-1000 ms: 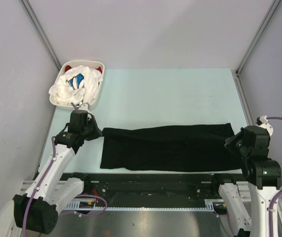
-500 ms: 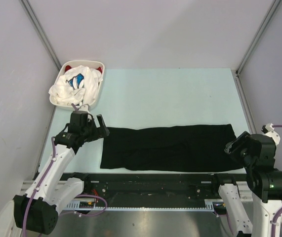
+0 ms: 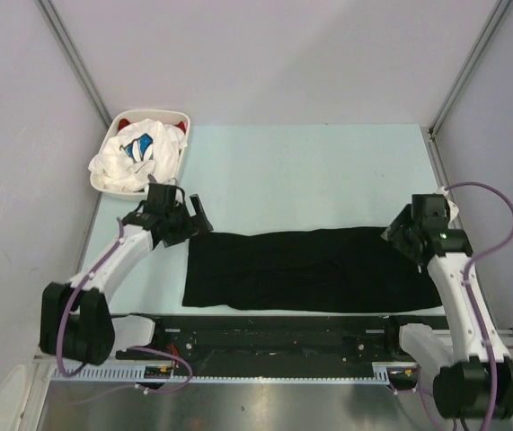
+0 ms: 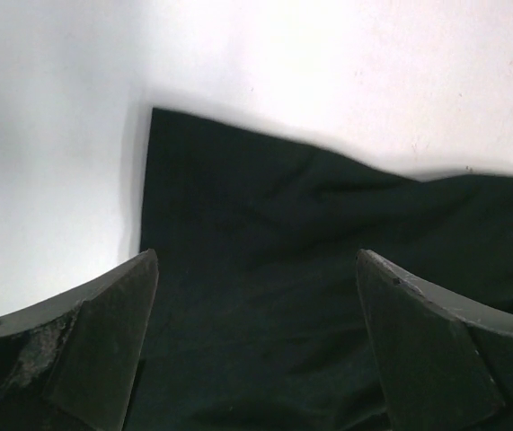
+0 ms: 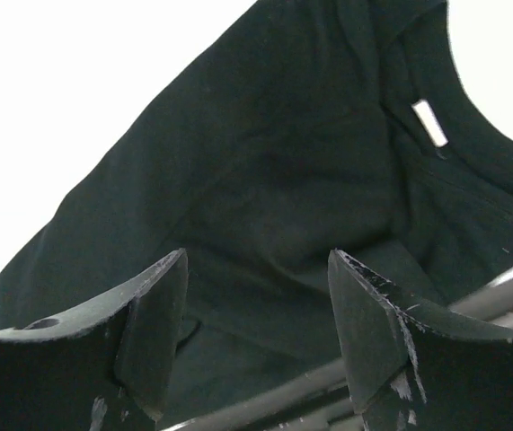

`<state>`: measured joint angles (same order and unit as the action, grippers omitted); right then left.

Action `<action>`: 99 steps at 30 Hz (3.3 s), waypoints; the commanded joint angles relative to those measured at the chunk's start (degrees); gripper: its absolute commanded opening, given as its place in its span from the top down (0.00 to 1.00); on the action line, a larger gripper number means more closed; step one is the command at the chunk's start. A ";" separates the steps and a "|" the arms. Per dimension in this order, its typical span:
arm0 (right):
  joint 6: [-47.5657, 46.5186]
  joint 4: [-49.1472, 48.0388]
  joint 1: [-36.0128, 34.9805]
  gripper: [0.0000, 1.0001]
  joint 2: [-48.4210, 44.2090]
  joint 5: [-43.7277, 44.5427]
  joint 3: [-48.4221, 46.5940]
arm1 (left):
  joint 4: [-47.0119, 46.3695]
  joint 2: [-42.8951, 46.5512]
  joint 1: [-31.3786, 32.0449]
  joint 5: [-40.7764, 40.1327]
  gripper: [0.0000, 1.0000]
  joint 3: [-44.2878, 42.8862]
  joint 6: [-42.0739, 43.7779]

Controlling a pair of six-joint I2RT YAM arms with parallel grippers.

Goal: Fold and stack the t-shirts
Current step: Fold the tshirt

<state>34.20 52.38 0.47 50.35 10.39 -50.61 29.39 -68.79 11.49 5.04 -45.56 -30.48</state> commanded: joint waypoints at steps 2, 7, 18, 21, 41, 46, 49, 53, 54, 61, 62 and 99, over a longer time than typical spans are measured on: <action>2.89 -15.80 -0.29 0.30 7.74 -2.31 4.02 | -3.55 -8.97 0.91 1.12 0.05 -6.11 -3.62; 2.37 -20.47 2.60 0.29 17.76 -2.74 4.03 | 0.49 -19.70 0.99 -2.48 0.03 -11.56 -3.71; 0.17 -29.26 5.86 0.25 37.00 -3.80 0.78 | 5.77 -32.54 0.91 -2.58 0.00 -19.21 -6.26; -0.01 -30.93 7.52 0.25 41.05 -4.59 0.07 | 6.04 -33.51 0.91 -3.54 0.00 -19.22 -6.08; 1.40 -31.02 7.00 0.61 52.05 -5.39 -5.73 | 4.54 -34.56 0.91 -0.82 1.00 -17.28 -3.62; 1.40 -31.37 6.39 0.94 52.05 -4.33 -5.90 | 3.40 -35.00 0.91 -0.55 1.00 -16.75 -3.62; 1.49 -31.29 6.39 1.00 52.57 -3.63 -6.60 | 3.66 -35.27 0.91 -0.90 1.00 -17.28 -3.01; 1.66 -31.81 6.04 1.00 53.10 -3.98 -7.92 | 3.92 -35.36 0.29 -1.08 1.00 -18.51 -3.01; 1.75 -31.90 5.86 1.00 53.27 -3.98 -8.53 | 3.92 -35.44 0.12 -1.00 1.00 -18.77 -3.35; 2.36 -30.23 5.51 1.00 57.40 -3.98 -16.79 | 5.68 -40.71 -2.25 0.76 1.00 -26.85 -2.66; 2.54 -30.23 5.42 1.00 58.10 -4.06 -17.76 | 6.03 -41.50 -2.52 0.94 1.00 -29.04 -2.66; -0.36 -21.72 -0.03 0.01 46.00 1.05 -35.36 | 7.01 -27.20 -7.80 7.17 0.00 -36.03 -0.81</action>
<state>34.68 28.56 1.93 105.38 10.74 -88.25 43.03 -107.87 3.44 5.48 -90.50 -30.09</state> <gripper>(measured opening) 0.983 0.996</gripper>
